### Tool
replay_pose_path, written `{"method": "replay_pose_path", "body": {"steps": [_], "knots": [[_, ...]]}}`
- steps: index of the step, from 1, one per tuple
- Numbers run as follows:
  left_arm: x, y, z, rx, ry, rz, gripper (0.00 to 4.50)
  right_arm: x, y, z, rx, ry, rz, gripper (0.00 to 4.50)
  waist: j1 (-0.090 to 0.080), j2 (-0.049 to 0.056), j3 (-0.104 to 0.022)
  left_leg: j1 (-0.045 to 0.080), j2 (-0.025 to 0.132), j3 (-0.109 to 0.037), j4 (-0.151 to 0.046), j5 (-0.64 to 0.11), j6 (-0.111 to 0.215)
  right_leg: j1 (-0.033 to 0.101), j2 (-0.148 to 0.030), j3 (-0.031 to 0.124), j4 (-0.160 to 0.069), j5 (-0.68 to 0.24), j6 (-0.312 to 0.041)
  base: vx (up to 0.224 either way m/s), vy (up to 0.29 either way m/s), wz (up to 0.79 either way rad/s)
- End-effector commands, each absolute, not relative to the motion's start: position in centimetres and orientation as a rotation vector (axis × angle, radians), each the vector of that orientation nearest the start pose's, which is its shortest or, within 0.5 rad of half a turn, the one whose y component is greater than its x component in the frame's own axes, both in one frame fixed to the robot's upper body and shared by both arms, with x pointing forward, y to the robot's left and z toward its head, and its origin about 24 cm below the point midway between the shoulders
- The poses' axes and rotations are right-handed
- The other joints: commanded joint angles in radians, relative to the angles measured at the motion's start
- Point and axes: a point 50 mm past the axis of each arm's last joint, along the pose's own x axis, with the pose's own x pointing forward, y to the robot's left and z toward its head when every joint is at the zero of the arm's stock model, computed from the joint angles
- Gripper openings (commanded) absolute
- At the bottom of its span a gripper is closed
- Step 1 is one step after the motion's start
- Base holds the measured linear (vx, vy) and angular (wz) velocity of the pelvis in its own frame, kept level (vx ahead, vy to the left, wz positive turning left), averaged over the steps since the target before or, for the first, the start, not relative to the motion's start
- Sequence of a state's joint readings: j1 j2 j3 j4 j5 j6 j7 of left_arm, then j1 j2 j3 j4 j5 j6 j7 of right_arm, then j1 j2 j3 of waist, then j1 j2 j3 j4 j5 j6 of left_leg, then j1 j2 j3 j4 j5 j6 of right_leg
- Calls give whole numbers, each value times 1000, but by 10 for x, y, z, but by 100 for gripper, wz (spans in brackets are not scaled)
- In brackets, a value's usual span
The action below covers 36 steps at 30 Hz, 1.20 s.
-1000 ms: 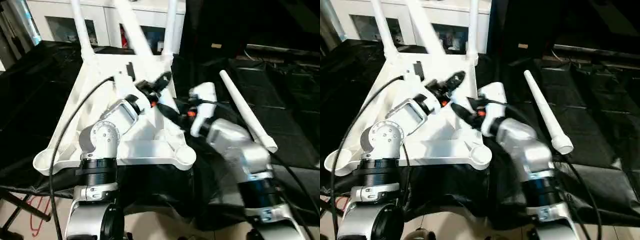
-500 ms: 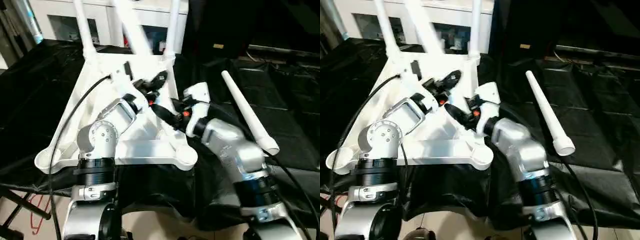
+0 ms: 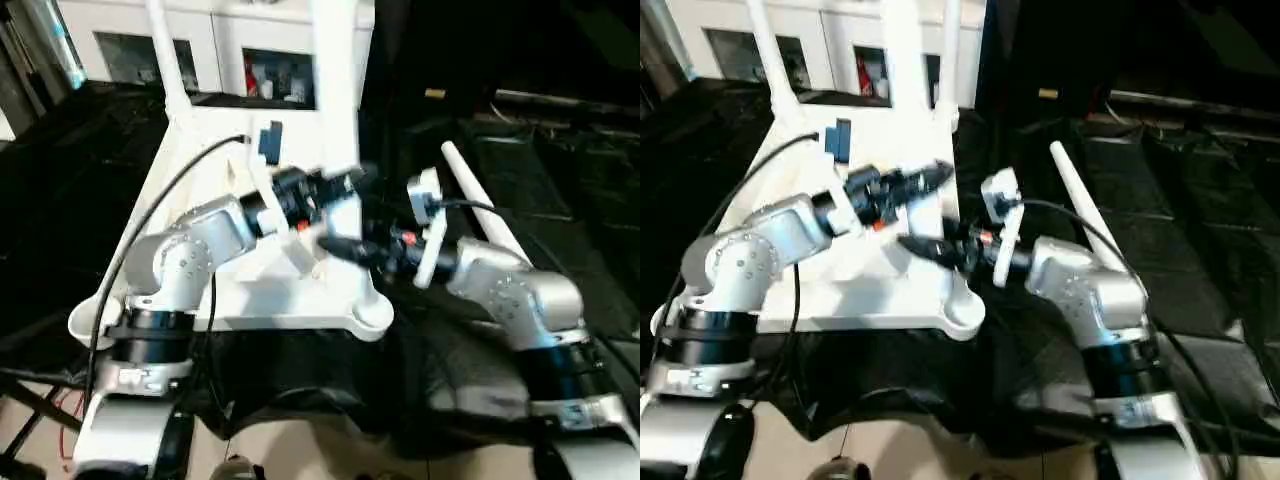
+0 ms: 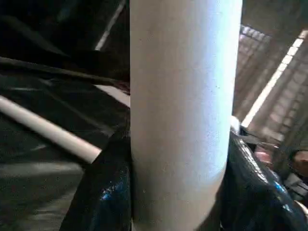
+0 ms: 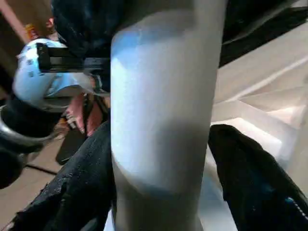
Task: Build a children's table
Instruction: Pick table leg
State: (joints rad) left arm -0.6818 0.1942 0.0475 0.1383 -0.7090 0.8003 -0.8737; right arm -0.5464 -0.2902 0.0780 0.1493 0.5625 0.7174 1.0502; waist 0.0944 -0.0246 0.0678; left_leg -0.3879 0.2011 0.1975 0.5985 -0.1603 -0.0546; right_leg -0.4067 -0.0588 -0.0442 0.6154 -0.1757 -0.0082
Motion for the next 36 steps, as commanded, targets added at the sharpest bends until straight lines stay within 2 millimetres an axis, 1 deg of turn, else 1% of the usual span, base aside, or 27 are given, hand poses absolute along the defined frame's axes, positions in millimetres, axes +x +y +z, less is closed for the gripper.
{"method": "replay_pose_path", "body": {"steps": [1,2,5,6,7,9,14,15,16,17,18,19,20,21,22,23,24,25,26,28,29,31,33,34,36], "knots": [[309,77,190,-479,48,-1435,193,304,-110,120,315,299,1322,274,5,-3,-80,23,26,-15,-61,-146,6,53,-72,38,-64,-164,-197,0,0,0],[309,76,190,-483,42,-1442,193,304,-109,120,319,305,1336,269,4,-4,-79,23,26,-15,-61,-153,4,53,-72,39,-65,-173,-195,0,0,0],[311,77,191,-499,19,-1436,193,303,-109,120,321,314,1353,233,5,-3,-80,24,27,-16,-61,-157,-1,53,-72,38,-66,-184,-195,0,0,0],[312,77,191,-498,19,-1438,193,303,-109,120,320,316,1355,233,6,-3,-80,25,27,-16,-61,-157,-1,52,-72,38,-66,-183,-194,0,0,0],[312,78,192,-502,14,-1438,193,304,-110,117,302,327,1340,224,6,-1,-80,24,27,-16,-61,-156,-2,53,-72,38,-65,-182,-193,0,0,0],[312,79,192,-502,12,-1436,193,304,-110,116,295,330,1333,202,7,-1,-81,25,27,-16,-60,-158,-5,52,-72,38,-65,-181,-194,0,0,0],[314,81,193,-498,1,-1418,193,309,-110,115,278,310,1274,191,8,-1,-82,24,26,-16,-60,-157,-5,52,-72,38,-65,-174,-197,0,0,0],[318,81,190,-477,12,-1380,193,313,-109,116,268,284,1225,191,9,1,-82,24,26,-16,-60,-157,-6,51,-72,38,-64,-174,-196,0,0,0],[322,82,189,-479,11,-1332,228,315,-109,117,268,273,1204,191,8,1,-81,24,26,-16,-60,-157,-6,50,-72,38,-65,-177,-195,0,0,0],[325,82,188,-481,11,-1300,249,316,-108,117,268,267,1190,191,6,3,-81,25,27,-16,-61,-161,-12,48,-70,38,-66,-178,-193,0,0,0],[332,83,187,-494,12,-1222,263,319,-106,118,262,245,1150,191,7,2,-82,26,26,-18,-61,-166,-22,51,-72,37,-64,-184,-192,0,0,0],[335,84,186,-493,9,-1183,272,322,-105,119,261,232,1120,191,7,3,-80,25,27,-16,-61,-167,-25,48,-72,38,-67,-187,-190,0,0,0],[338,85,184,-464,3,-1135,272,324,-103,120,259,218,1091,191,6,4,-81,28,26,-19,-62,-180,-33,50,-73,37,-70,-207,-186,0,0,0],[341,85,182,-439,5,-1082,298,326,-101,121,252,203,1064,191,7,1,-82,27,27,-19,-62,-179,-34,52,-74,38,-68,-201,-180,0,0,0],[345,85,180,-426,11,-1032,307,328,-99,122,246,192,1042,191,6,3,-83,26,28,-19,-63,-167,-34,51,-73,38,-65,-179,-178,0,0,0],[350,86,178,-427,27,-952,310,329,-97,122,235,183,1014,191,5,3,-84,27,25,-17,-61,-161,-34,50,-69,38,-65,-160,-176,0,0,0],[357,89,175,-451,47,-858,315,331,-94,122,216,171,977,191,7,3,-85,27,25,-18,-61,-158,-31,53,-70,38,-63,-152,-177,0,0,0],[362,91,173,-483,59,-776,326,334,-91,122,214,168,941,191,5,2,-85,24,26,-17,-60,-155,-34,53,-70,39,-61,-139,-180,0,0,0],[366,93,172,-506,67,-719,334,335,-89,122,213,166,915,191,6,1,-85,26,23,-18,-61,-159,-32,54,-70,37,-63,-143,-180,0,0,0],[370,94,169,-543,81,-650,338,337,-82,124,208,152,883,191,6,1,-85,24,23,-18,-60,-151,-28,55,-72,38,-63,-139,-180,0,0,0],[370,92,168,-563,88,-623,338,339,-76,125,209,142,865,191,3,-1,-85,21,22,-18,-60,-145,-23,56,-71,37,-61,-122,-186,0,0,0],[370,89,168,-566,89,-617,338,340,-73,126,206,137,851,191,0,1,-86,22,23,-18,-60,-145,-18,55,-71,37,-62,-125,-189,0,0,0],[370,83,169,-570,83,-617,338,343,-65,128,201,128,822,191,-2,2,-85,22,24,-18,-60,-144,-16,54,-70,37,-62,-120,-189,0,0,0],[370,81,169,-578,83,-610,338,344,-63,129,203,126,815,191,-2,2,-84,24,25,-18,-61,-153,-16,53,-70,37,-62,-125,-189,0,0,0],[371,80,170,-592,83,-577,310,345,-59,130,202,122,801,191,-3,2,-84,24,25,-18,-61,-159,-19,53,-72,38,-63,-128,-187,0,0,0]]}}
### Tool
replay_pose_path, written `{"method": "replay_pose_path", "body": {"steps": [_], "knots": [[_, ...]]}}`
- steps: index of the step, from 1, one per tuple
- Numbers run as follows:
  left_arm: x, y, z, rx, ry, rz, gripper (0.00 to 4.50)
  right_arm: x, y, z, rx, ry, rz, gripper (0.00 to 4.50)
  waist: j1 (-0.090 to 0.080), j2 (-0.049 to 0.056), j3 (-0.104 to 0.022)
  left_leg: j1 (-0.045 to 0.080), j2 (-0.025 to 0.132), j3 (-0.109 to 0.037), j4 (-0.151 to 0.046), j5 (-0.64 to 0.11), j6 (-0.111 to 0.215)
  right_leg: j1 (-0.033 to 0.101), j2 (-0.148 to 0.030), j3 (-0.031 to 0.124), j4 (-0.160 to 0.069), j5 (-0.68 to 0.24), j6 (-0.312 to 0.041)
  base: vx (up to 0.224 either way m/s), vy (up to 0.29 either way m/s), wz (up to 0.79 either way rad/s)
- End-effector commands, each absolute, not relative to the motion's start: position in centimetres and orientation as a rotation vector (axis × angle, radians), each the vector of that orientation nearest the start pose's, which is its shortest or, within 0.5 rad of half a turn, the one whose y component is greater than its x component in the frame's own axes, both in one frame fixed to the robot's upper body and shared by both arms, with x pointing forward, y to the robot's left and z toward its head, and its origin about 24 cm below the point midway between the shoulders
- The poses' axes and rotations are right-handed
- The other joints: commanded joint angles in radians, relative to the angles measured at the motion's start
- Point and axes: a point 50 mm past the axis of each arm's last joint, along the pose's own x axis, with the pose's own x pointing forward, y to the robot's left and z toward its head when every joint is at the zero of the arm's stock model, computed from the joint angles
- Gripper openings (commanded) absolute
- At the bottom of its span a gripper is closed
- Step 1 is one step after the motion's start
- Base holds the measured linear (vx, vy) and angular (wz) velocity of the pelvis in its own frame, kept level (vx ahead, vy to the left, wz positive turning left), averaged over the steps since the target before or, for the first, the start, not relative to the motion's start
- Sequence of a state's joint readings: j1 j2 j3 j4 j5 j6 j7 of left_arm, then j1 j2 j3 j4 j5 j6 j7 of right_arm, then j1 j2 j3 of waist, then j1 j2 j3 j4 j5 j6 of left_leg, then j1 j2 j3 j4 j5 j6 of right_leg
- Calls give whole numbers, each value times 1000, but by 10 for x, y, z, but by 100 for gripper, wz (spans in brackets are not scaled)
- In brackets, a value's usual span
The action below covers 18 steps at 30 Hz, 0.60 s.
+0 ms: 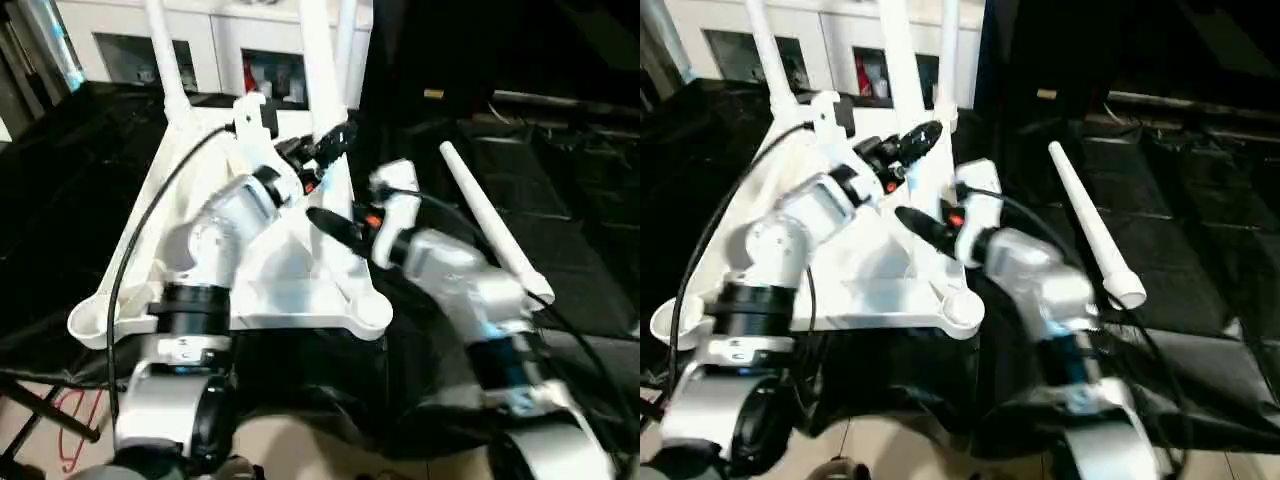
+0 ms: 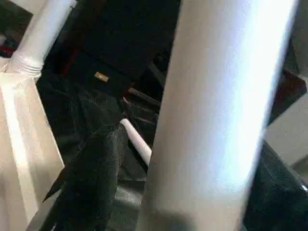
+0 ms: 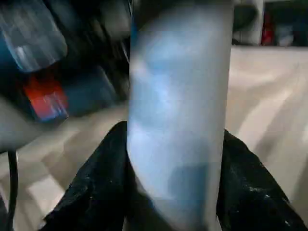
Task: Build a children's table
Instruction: Pick table leg
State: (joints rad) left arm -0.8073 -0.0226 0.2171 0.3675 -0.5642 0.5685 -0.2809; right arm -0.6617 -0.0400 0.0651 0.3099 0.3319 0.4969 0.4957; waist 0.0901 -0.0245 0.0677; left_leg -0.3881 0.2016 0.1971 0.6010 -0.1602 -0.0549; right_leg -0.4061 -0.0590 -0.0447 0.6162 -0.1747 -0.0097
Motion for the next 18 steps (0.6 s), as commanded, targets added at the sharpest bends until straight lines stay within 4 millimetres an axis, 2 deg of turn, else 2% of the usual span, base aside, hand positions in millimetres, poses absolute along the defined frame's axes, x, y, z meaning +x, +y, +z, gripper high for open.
{"method": "replay_pose_path", "body": {"steps": [1,3,5,7,8,14,15,18], "knots": [[374,81,170,-603,83,-537,304,347,-57,131,201,120,783,191,1,1,-83,25,24,-17,-64,-163,-20,52,-70,39,-65,-132,-183,0,0,0],[375,82,171,-615,80,-517,298,347,-56,131,195,117,776,191,2,2,-83,26,24,-18,-65,-165,-21,51,-71,39,-65,-135,-179,0,0,0],[375,82,172,-623,74,-494,263,348,-53,131,177,112,763,191,3,-2,-84,24,24,-17,-65,-156,-19,54,-72,39,-64,-128,-172,0,0,0],[375,82,172,-620,72,-492,260,347,-52,130,174,112,763,191,3,-2,-83,24,23,-17,-65,-155,-17,53,-70,39,-64,-126,-170,0,0,0],[375,82,172,-621,70,-487,243,347,-51,130,171,112,762,191,2,-7,-84,23,23,-17,-64,-153,-13,55,-70,39,-64,-122,-166,0,0,0],[374,83,175,-615,45,-513,207,347,-51,131,155,108,793,191,2,-5,-82,25,24,-16,-65,-155,-12,52,-72,40,-66,-139,-162,0,0,0],[373,82,175,-612,41,-525,206,346,-51,131,165,109,803,247,3,-5,-82,24,24,-17,-65,-155,-11,52,-71,39,-65,-139,-161,0,0,0],[369,79,179,-563,21,-620,202,345,-59,134,201,118,844,267,4,-4,-82,24,24,-17,-65,-158,-7,52,-72,40,-65,-141,-159,0,0,0]]}}
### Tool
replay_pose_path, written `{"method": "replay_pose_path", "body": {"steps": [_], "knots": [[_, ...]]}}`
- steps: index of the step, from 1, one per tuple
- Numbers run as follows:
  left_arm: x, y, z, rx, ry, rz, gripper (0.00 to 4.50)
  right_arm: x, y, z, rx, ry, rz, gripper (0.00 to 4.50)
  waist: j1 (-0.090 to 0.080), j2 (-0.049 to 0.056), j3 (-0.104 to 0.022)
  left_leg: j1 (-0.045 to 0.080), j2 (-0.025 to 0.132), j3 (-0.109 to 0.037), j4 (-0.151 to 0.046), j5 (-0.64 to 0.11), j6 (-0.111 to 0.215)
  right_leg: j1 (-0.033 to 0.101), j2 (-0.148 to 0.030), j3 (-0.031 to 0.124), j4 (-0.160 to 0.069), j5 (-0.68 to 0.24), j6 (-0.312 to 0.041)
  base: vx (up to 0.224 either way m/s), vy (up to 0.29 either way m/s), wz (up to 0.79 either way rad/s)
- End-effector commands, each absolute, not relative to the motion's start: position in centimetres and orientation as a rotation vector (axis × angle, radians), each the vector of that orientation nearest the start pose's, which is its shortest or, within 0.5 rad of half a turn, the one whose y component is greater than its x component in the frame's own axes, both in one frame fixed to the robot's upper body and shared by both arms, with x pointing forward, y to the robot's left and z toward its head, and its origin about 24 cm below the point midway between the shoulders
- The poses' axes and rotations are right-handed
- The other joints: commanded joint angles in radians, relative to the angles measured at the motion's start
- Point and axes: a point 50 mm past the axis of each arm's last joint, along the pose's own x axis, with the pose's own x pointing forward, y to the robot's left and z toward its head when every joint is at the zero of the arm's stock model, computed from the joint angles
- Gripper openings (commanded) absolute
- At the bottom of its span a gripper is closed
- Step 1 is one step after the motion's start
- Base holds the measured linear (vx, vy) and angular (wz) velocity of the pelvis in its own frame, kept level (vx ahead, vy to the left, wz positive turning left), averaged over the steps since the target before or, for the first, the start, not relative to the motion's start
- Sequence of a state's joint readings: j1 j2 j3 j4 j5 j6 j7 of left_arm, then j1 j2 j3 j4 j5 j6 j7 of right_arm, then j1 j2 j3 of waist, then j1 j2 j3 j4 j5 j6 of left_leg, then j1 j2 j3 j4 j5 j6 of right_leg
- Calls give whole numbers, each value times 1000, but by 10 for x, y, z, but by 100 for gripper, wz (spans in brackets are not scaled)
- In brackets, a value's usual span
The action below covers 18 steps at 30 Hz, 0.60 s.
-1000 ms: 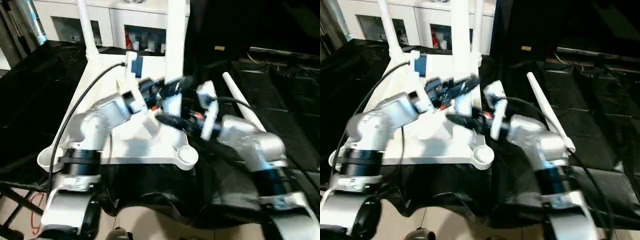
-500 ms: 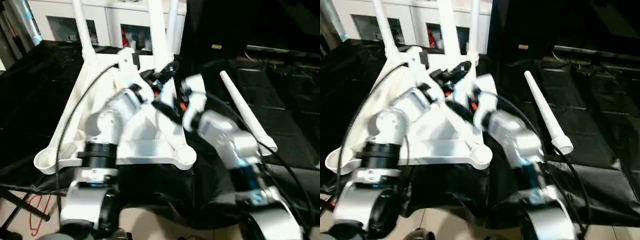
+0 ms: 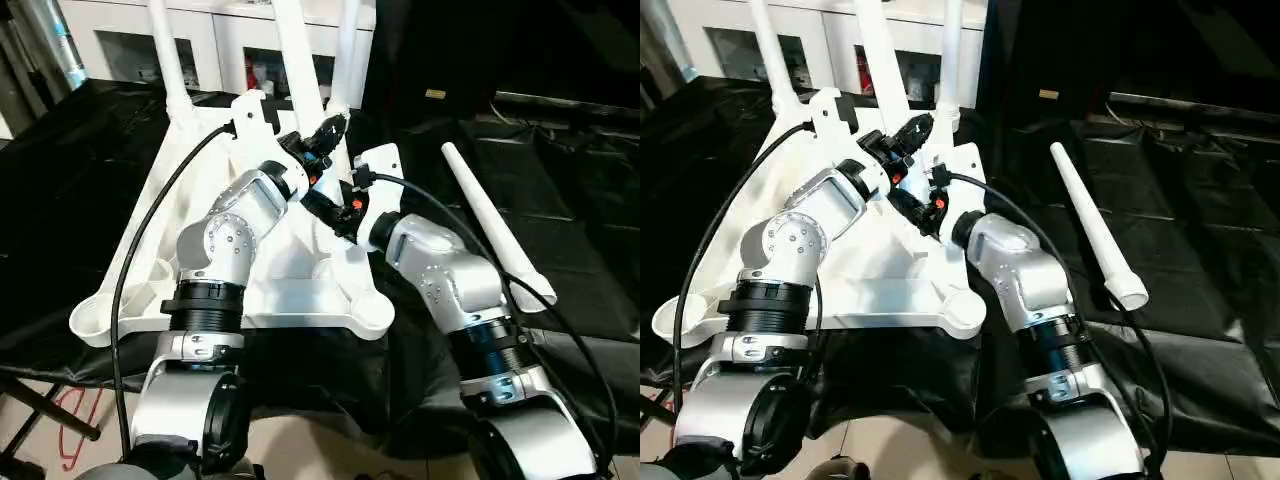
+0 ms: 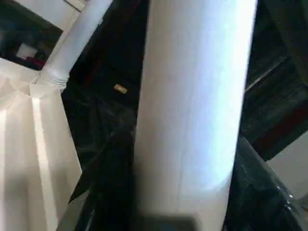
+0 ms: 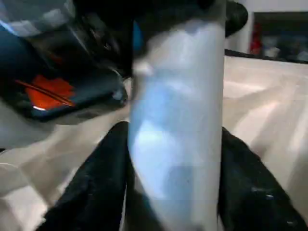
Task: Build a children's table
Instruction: Pick table leg
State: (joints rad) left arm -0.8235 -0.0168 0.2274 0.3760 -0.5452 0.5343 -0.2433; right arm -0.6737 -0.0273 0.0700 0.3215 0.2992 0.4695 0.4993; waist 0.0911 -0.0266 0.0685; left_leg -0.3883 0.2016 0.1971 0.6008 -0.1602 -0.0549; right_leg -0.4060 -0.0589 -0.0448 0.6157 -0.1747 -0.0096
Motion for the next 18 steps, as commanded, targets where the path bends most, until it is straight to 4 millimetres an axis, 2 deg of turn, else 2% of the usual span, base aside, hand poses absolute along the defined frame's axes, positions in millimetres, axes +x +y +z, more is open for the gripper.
{"method": "replay_pose_path", "body": {"steps": [1,2,4,5,8,11,18], "knots": [[369,79,179,-563,21,-620,202,345,-59,134,201,118,844,267,2,1,-83,25,24,-17,-65,-158,-6,52,-71,40,-65,-139,-161,0,0,0],[366,77,180,-549,20,-679,196,345,-67,135,209,123,873,295,2,-1,-83,25,24,-17,-64,-152,-5,53,-70,39,-63,-127,-165,0,0,0],[366,77,180,-548,20,-682,194,345,-67,135,209,123,874,302,6,0,-83,26,26,-15,-63,-143,-3,51,-71,40,-61,-109,-179,0,0,0],[362,75,182,-527,20,-761,193,343,-80,133,207,167,923,302,7,6,-84,25,24,-16,-63,-146,-3,53,-71,39,-60,-108,-184,0,0,0],[354,72,183,-490,29,-884,193,341,-98,132,226,210,985,323,13,1,-83,25,25,-15,-62,-151,1,56,-71,40,-62,-115,-188,0,0,0],[348,71,184,-495,33,-980,193,337,-105,137,265,217,1042,328,13,-1,-84,23,24,-15,-61,-141,4,59,-72,39,-59,-107,-200,0,0,0],[339,70,189,-499,36,-1138,191,330,-115,142,255,240,1141,328,10,0,-83,26,25,-14,-60,-145,3,56,-70,38,-61,-131,-207,0,0,0]]}}
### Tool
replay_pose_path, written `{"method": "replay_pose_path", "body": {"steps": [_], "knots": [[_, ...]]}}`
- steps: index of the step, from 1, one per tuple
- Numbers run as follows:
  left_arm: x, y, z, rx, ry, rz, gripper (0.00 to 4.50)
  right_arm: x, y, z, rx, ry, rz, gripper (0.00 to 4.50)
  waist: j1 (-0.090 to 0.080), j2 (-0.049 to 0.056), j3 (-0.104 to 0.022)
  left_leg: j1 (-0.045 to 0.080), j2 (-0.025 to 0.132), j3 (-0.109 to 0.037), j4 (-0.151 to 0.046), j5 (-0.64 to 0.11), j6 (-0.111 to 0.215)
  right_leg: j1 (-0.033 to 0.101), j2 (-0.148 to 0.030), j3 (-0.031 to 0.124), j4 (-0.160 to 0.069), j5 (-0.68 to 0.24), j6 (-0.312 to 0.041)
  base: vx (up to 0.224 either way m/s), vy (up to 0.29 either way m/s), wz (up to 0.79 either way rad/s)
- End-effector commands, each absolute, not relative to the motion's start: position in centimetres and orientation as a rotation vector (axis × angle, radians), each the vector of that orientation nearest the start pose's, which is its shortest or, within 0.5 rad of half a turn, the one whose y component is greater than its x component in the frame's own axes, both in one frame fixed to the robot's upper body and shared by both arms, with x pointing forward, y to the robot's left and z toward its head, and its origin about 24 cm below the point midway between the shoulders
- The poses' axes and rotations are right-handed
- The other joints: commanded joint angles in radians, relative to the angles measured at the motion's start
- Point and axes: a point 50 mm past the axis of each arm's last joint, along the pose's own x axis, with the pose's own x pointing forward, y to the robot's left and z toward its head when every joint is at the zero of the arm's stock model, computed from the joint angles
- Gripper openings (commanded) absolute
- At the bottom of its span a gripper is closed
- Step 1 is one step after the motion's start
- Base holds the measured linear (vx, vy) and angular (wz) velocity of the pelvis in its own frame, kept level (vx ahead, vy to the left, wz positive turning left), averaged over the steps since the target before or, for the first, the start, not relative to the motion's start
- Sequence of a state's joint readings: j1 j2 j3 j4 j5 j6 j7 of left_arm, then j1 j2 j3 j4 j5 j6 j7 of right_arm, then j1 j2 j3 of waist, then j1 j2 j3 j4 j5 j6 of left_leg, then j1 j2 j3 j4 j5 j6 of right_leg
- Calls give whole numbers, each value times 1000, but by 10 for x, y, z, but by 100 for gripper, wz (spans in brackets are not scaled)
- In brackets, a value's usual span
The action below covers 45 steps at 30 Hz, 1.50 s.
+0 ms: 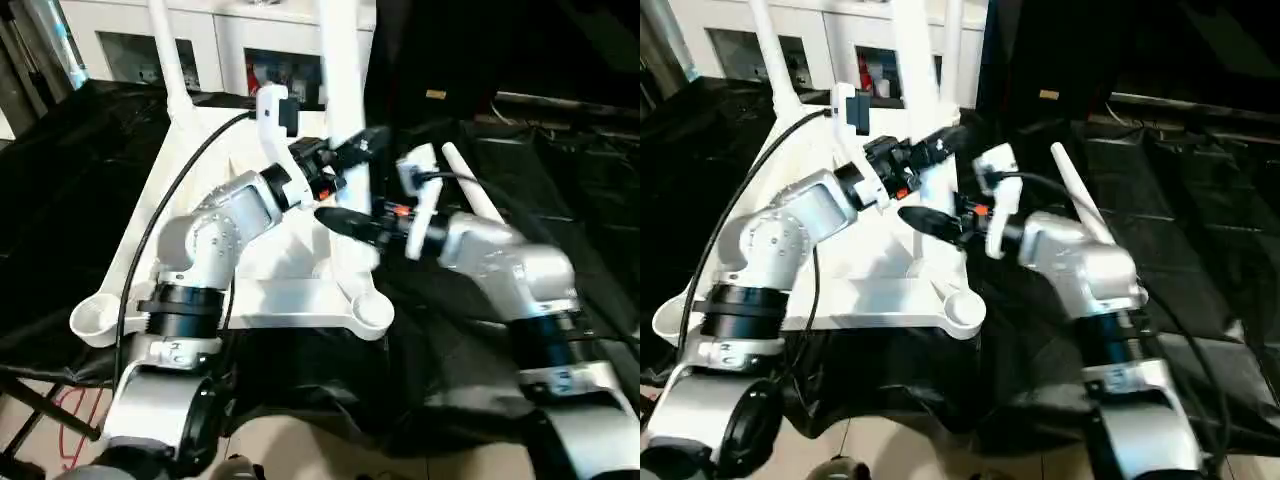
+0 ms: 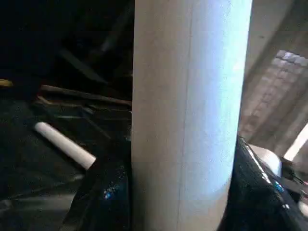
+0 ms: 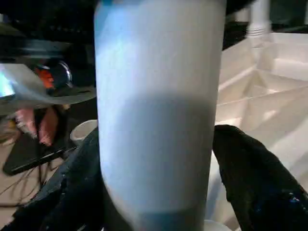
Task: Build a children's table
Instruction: Pick table leg
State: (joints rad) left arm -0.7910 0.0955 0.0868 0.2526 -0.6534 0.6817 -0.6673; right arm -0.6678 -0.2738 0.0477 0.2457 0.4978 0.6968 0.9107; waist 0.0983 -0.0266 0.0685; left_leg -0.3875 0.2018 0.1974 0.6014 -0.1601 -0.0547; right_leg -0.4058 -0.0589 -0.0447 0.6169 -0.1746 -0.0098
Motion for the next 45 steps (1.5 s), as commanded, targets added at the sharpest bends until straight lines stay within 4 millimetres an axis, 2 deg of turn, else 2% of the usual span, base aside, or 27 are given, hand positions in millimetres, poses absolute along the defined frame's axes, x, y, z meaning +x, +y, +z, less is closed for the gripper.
{"method": "replay_pose_path", "body": {"steps": [1,5,6,14,15,17,21,26,27,28,31,32,39,40,43,45], "knots": [[339,70,189,-494,35,-1148,191,328,-116,143,260,246,1164,328,3,0,-83,26,25,-15,-60,-148,3,55,-70,38,-64,-135,-207,0,0,0],[339,72,189,-477,38,-1167,191,321,-120,146,254,272,1226,328,7,-1,-85,25,25,-15,-59,-132,6,56,-70,38,-61,-116,-204,0,0,0],[339,72,190,-467,39,-1181,191,320,-122,146,248,286,1242,328,7,-6,-84,24,24,-14,-59,-134,8,57,-70,38,-61,-124,-205,0,0,0],[335,71,191,-463,40,-1230,191,319,-126,147,234,310,1257,328,10,-8,-83,23,25,-13,-58,-132,8,55,-72,38,-64,-156,-200,0,0,0],[331,70,192,-463,36,-1270,191,319,-127,145,228,334,1256,328,9,-13,-84,24,25,-13,-58,-129,9,55,-71,37,-63,-157,-199,0,0,0],[331,70,192,-463,36,-1270,191,319,-127,145,228,334,1256,328,11,-10,-84,23,26,-14,-58,-124,11,55,-72,37,-62,-152,-200,0,0,0],[323,66,192,-454,34,-1339,191,315,-124,143,254,367,1288,328,10,-16,-83,23,26,-13,-58,-126,13,54,-72,38,-64,-167,-198,0,0,0],[319,63,193,-452,33,-1376,191,311,-121,142,276,396,1338,328,14,-14,-83,25,28,-13,-58,-123,9,53,-73,39,-63,-174,-190,0,0,0],[316,61,193,-451,31,-1396,191,310,-120,141,279,405,1353,328,16,-21,-82,25,28,-12,-58,-126,10,52,-74,38,-63,-179,-190,0,0,0],[314,60,193,-450,31,-1409,191,309,-120,140,277,410,1357,328,17,-19,-83,24,28,-13,-58,-125,10,52,-74,38,-63,-181,-189,0,0,0],[311,58,192,-446,32,-1437,191,309,-119,137,275,421,1368,328,15,-22,-82,24,28,-13,-59,-131,4,51,-74,38,-64,-193,-182,0,0,0],[309,57,192,-444,30,-1456,191,308,-118,136,269,421,1386,328,15,-26,-82,24,28,-13,-59,-132,2,51,-74,38,-65,-200,-178,0,0,0],[306,57,191,-436,39,-1479,191,306,-118,133,253,423,1413,328,16,-26,-82,24,28,-13,-59,-132,1,51,-74,39,-65,-203,-170,0,0,0],[306,57,191,-434,40,-1480,191,306,-118,133,253,423,1413,310,17,-27,-82,24,28,-13,-59,-132,1,50,-74,39,-66,-202,-170,0,0,0],[306,57,191,-433,40,-1480,191,305,-118,132,256,423,1413,310,15,-26,-82,24,28,-13,-59,-134,-2,50,-73,38,-65,-200,-171,0,0,0],[305,58,191,-433,39,-1480,191,304,-118,131,259,427,1416,277,15,-28,-82,24,27,-14,-59,-135,-3,51,-73,38,-65,-196,-173,0,0,0]]}}
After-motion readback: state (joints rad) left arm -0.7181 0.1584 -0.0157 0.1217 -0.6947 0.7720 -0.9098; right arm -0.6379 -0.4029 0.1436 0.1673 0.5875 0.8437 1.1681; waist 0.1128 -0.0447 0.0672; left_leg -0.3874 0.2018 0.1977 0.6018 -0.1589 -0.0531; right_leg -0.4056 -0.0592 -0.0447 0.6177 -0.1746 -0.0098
